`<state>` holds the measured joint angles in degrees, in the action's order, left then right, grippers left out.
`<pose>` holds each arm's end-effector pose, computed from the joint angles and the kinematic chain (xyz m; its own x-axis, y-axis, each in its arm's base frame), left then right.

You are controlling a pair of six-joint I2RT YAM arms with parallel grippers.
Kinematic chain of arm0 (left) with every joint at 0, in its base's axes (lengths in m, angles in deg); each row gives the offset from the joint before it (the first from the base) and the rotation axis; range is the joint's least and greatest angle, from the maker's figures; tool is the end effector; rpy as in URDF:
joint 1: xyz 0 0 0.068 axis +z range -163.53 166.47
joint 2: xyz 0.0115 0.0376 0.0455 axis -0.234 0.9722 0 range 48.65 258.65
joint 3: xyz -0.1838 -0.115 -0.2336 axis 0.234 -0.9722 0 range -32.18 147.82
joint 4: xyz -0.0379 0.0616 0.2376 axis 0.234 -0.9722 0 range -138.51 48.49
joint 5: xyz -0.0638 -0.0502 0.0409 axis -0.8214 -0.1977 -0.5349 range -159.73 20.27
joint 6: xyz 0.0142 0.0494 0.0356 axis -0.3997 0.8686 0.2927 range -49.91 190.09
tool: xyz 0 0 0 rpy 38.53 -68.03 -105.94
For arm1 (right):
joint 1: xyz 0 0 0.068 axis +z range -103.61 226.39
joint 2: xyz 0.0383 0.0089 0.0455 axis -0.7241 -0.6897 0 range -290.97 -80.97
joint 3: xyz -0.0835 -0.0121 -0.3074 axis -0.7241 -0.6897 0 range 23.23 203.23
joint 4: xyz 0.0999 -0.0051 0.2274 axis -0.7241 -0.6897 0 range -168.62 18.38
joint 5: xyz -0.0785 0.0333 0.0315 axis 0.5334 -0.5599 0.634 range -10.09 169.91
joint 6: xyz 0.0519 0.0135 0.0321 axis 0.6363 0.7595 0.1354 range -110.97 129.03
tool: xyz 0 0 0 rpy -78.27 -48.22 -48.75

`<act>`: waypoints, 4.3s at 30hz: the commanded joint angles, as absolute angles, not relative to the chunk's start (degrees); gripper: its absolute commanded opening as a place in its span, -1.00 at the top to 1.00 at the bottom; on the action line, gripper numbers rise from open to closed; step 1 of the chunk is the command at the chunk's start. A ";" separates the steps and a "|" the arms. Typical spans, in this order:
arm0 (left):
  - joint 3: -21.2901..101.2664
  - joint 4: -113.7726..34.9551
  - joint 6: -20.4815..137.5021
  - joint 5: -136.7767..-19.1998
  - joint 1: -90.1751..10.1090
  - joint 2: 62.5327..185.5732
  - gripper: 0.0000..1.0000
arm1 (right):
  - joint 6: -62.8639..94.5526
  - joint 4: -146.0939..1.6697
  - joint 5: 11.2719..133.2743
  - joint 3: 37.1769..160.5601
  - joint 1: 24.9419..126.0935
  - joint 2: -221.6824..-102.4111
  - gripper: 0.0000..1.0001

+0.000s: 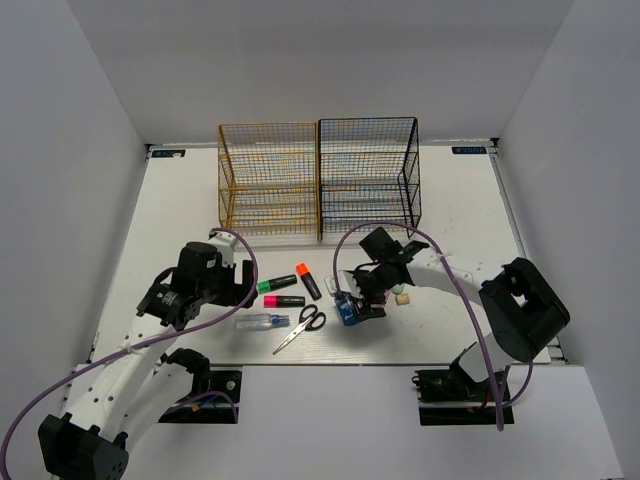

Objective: Sort the stationery into containers
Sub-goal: Grab a piece of stationery with the right arm, then place the stationery into the container, then grab a piece of stationery with the left arm

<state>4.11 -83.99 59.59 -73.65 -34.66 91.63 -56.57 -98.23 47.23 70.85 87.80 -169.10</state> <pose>0.0997 -0.0421 0.2664 -0.7671 0.1015 -0.6335 0.2660 0.9489 -0.1700 0.1846 0.1971 0.2151 0.3648 -0.7002 -0.6137 -0.9244 -0.3514 -0.1485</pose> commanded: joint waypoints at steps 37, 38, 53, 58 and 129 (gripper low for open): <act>3.94 -84.67 59.81 -72.10 -34.63 93.82 -1.00 | 10.70 -81.20 129.04 137.93 82.08 -189.42 1.00; 3.94 -84.49 59.81 -71.93 -34.71 93.91 -1.00 | 11.22 -82.07 128.78 138.63 81.73 -190.47 1.00; 3.94 -84.67 60.07 -72.19 -34.71 94.88 -1.00 | 29.50 -92.62 105.67 142.06 72.41 -195.22 1.00; 3.94 -84.67 60.25 -72.10 -34.63 95.23 -1.00 | 29.68 -92.27 102.16 141.71 69.95 -197.07 1.00; 24.41 -95.38 66.90 -65.94 -53.61 122.11 -0.50 | -11.78 -104.12 38.70 83.10 66.78 -142.59 -0.26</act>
<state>20.42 -88.56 59.59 -65.80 -53.35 120.63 -2.50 -96.65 48.01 87.53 66.99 -143.12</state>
